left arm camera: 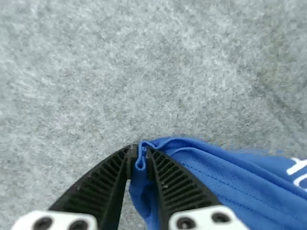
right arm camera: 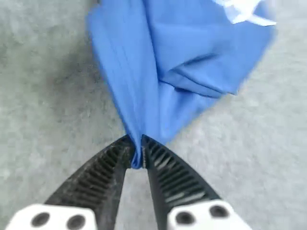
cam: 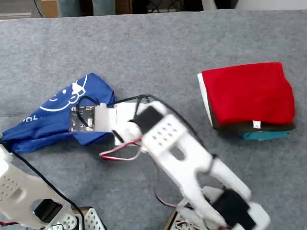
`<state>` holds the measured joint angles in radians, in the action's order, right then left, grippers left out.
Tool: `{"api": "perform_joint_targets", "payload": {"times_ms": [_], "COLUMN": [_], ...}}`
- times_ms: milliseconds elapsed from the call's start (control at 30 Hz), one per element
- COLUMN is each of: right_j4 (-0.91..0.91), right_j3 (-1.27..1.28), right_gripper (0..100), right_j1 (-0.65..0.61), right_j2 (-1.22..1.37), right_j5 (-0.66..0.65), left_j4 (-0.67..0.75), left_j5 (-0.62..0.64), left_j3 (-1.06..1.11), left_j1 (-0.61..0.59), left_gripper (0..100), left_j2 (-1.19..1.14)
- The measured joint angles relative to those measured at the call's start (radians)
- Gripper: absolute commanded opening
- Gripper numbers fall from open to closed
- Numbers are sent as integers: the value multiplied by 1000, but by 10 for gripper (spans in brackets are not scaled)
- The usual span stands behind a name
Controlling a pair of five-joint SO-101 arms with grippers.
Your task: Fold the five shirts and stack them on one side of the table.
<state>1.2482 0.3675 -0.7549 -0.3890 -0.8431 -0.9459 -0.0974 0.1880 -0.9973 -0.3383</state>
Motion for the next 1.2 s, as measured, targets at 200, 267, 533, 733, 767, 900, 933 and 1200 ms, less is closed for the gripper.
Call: {"api": "perform_joint_targets", "payload": {"times_ms": [200, 267, 533, 733, 767, 900, 933, 1200], "right_j4": [230, 288, 318, 193, 160, 15, -12, -75], "right_j3": [-104, -146, -413, -792, -859, -1111, -1163, -1379], "right_gripper": [14, 14, 14, 14, 14, 14, 14, 14], "right_j1": [0, 0, 78, 304, 348, 525, 559, 683], "right_j2": [-224, -261, -275, -221, -219, -222, -221, -219], "right_j5": [14, 41, 176, 273, 292, 327, 328, 328], "left_j4": [-106, -181, -460, -680, -704, -781, -793, -809], "left_j5": [0, 0, 0, 87, 132, 341, 391, 420], "left_j3": [-44, -84, -394, -864, -948, -1237, -1284, -1373], "left_j1": [51, 92, 275, 419, 422, 374, 350, 180], "left_gripper": [29, 29, 29, 29, 29, 29, 29, 29], "left_j2": [52, 100, 348, 539, 559, 600, 608, 775]}}
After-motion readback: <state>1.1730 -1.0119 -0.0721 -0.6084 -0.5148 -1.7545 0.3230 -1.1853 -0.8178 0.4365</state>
